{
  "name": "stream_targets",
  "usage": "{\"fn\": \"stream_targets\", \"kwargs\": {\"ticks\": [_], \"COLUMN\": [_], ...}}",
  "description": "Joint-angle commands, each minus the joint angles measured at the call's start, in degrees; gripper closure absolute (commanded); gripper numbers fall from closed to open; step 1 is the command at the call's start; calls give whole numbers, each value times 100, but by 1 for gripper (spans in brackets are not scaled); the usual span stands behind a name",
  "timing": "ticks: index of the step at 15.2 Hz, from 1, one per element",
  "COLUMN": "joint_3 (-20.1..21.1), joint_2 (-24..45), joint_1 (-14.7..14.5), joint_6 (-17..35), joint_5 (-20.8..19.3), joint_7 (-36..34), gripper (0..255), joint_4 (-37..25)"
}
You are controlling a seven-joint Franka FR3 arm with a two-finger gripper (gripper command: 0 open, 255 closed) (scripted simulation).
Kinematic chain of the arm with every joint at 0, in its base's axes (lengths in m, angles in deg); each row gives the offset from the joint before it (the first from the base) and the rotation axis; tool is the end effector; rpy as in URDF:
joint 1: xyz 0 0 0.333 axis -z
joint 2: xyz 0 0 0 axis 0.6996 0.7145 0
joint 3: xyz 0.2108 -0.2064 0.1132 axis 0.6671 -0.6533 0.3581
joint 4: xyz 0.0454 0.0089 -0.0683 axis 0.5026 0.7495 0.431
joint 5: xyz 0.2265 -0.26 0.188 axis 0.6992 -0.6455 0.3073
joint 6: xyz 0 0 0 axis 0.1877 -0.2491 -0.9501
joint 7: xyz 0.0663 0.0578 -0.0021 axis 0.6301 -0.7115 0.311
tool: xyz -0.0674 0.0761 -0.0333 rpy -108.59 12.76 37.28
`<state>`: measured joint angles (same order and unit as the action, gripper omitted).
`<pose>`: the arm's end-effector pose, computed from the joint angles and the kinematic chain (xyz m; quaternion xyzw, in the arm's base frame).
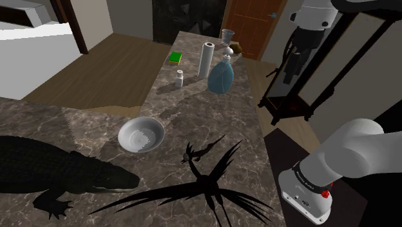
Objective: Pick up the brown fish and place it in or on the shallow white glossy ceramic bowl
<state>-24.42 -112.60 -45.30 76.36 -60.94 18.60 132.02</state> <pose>0.2957 0.0226 0.5675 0.9923 0.0822 -0.0889 0.0249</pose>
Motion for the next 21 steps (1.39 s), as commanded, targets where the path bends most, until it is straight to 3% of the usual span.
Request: {"fn": "stream_targets", "kwargs": {"ticks": [1, 7, 12, 16, 21], "joint_3": [0, 748, 1623, 2495, 3773], "joint_2": [0, -990, -1517, -1609, -1225], "joint_1": [0, 142, 142, 103, 231], "joint_6": [0, 661, 1331, 2011, 3070], "joint_5": [0, 885, 1801, 2602, 3554], "joint_7": [0, -1755, -3250, -4472, -5975], "gripper": [0, 0, 0, 0, 0], "joint_4": [0, 1251, 2029, 2423, 2565]}}
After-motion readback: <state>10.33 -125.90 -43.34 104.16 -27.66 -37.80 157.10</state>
